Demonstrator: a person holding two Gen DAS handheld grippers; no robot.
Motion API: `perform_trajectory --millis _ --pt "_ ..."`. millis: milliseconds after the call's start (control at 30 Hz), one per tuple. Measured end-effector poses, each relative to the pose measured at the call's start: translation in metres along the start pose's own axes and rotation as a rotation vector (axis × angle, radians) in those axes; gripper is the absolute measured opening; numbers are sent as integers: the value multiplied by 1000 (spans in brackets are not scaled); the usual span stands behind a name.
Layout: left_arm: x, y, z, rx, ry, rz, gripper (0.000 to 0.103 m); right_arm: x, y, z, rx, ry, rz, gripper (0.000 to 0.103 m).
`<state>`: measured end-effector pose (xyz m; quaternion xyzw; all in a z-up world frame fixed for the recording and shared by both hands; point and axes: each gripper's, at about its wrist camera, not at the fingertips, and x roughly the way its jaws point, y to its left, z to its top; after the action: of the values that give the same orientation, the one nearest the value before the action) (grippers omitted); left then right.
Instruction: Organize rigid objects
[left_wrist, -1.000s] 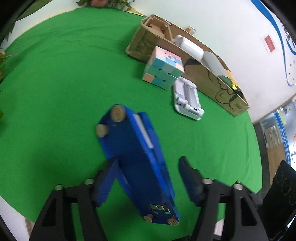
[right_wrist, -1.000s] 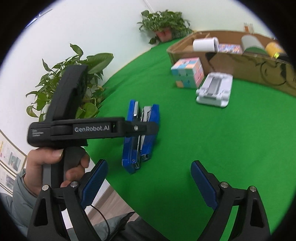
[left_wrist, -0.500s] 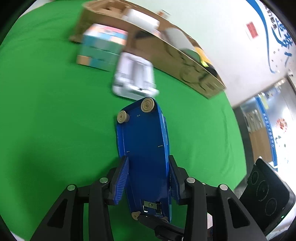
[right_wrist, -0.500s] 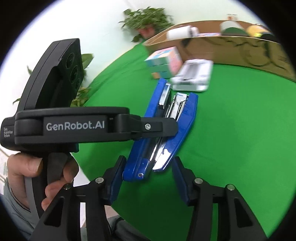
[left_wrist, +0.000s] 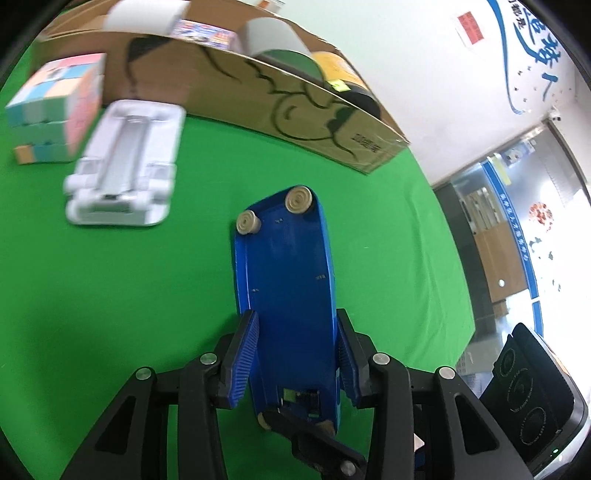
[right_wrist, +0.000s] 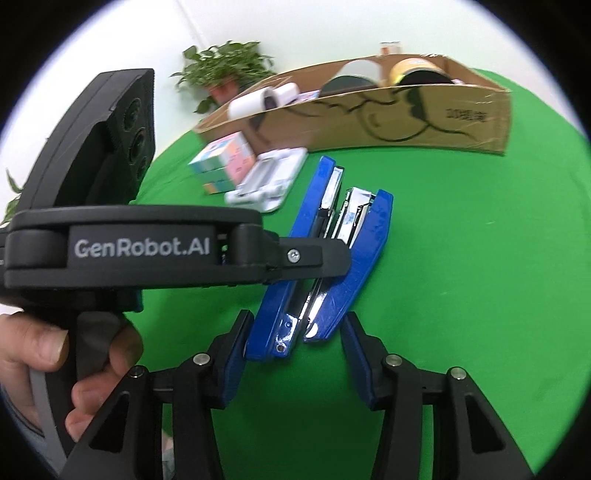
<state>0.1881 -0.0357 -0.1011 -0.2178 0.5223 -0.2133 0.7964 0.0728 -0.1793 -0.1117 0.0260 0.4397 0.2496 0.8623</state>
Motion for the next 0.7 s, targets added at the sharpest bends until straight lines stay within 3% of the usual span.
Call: perform_trajectory --millis 233,500,633,700 --pt "7 -4 9 -14 14 -95 36 -11 -11 -1 -27 -19 -108 39" --pt "-10 13 11 -51 -4 -122 35 -4 2 5 -140 -34 -188 29" --pt "-19 21 8 -62 -16 -80 53 -4 4 3 -164 -42 -200 29" --pt "-22 27 9 -85 -25 -87 56 -4 7 2 -187 -48 -215 29"
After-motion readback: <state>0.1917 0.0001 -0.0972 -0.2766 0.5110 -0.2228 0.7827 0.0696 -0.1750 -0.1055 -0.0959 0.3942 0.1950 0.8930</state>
